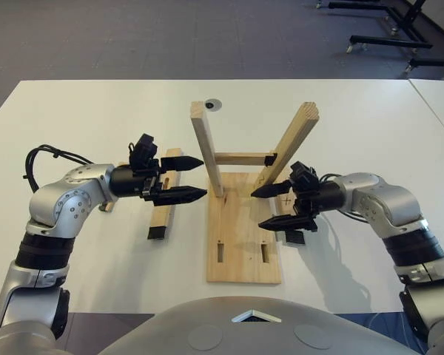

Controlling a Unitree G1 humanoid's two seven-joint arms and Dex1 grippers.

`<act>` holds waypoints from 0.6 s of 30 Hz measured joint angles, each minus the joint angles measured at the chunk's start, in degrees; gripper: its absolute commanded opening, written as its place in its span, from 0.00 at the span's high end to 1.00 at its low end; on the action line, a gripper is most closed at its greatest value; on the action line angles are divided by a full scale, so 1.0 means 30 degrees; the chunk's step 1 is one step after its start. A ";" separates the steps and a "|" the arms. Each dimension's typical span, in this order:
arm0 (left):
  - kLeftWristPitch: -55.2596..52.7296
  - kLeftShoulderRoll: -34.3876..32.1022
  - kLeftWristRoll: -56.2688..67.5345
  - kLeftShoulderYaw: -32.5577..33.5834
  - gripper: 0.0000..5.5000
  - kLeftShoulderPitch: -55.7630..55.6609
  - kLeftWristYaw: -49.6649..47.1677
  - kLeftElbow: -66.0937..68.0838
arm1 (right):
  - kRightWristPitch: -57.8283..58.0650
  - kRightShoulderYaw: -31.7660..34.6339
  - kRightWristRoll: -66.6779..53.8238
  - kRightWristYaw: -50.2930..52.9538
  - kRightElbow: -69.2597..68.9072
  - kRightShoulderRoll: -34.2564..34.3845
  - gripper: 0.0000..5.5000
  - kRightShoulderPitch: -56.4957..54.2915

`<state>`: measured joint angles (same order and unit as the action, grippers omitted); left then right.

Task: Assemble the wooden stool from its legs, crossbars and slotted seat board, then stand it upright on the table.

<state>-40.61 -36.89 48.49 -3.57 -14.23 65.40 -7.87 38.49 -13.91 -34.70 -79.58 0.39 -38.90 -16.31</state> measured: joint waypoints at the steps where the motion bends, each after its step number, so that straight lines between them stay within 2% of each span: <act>1: 0.0128 0.0054 -0.0087 0.0015 0.07 -0.0081 0.0036 0.0177 | -0.0100 -0.0078 0.0140 -0.0084 0.0308 0.0170 0.02 -0.0273; 10: 0.1659 0.0727 -0.1360 0.1524 0.07 -0.1432 -0.0386 0.2027 | -0.1978 -0.0543 0.1482 0.0449 0.3821 0.3774 0.02 -0.3094; 18: 0.2387 0.1348 -0.2660 0.1931 0.07 -0.1429 -0.1735 0.2191 | -0.2195 -0.0355 0.1650 0.0785 0.3650 0.4871 0.02 -0.3073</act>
<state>-33.45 -32.84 40.51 2.22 -18.52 60.20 -1.30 31.91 -14.98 -29.75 -77.22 11.34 -24.28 -25.53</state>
